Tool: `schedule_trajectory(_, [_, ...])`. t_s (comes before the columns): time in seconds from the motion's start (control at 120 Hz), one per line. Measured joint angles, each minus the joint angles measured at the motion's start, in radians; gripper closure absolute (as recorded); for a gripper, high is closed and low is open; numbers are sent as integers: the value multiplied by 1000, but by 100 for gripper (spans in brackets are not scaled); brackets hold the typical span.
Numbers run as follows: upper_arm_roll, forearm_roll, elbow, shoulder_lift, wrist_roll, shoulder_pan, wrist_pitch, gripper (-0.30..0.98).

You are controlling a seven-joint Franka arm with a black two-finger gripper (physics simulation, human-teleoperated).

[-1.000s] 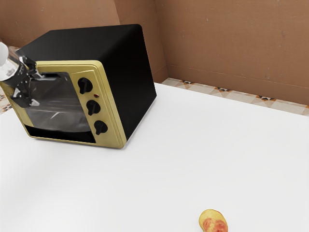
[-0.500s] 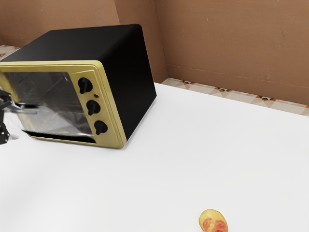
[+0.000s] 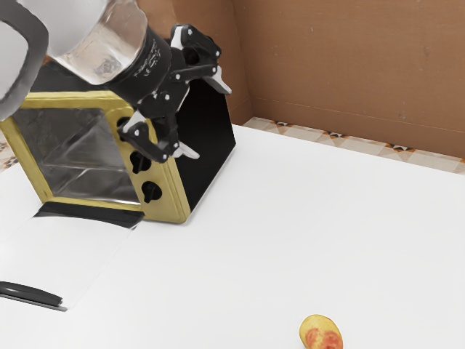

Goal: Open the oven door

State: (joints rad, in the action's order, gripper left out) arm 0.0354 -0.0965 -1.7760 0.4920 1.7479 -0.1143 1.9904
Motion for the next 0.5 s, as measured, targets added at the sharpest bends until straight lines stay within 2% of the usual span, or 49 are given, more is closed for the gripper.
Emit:
schedule_trajectory(0.067, [32, 62, 96, -183, 73, -115, -97, 0])
schedule_trajectory(0.167, [31, 102, 98, -294, 146, -155, -195, 0])
schedule_trajectory(0.267, [-44, 61, 95, -333, 183, -136, -244, 0])
schedule_trajectory(0.5, [-108, 96, 85, -355, 321, -111, -293, 0])
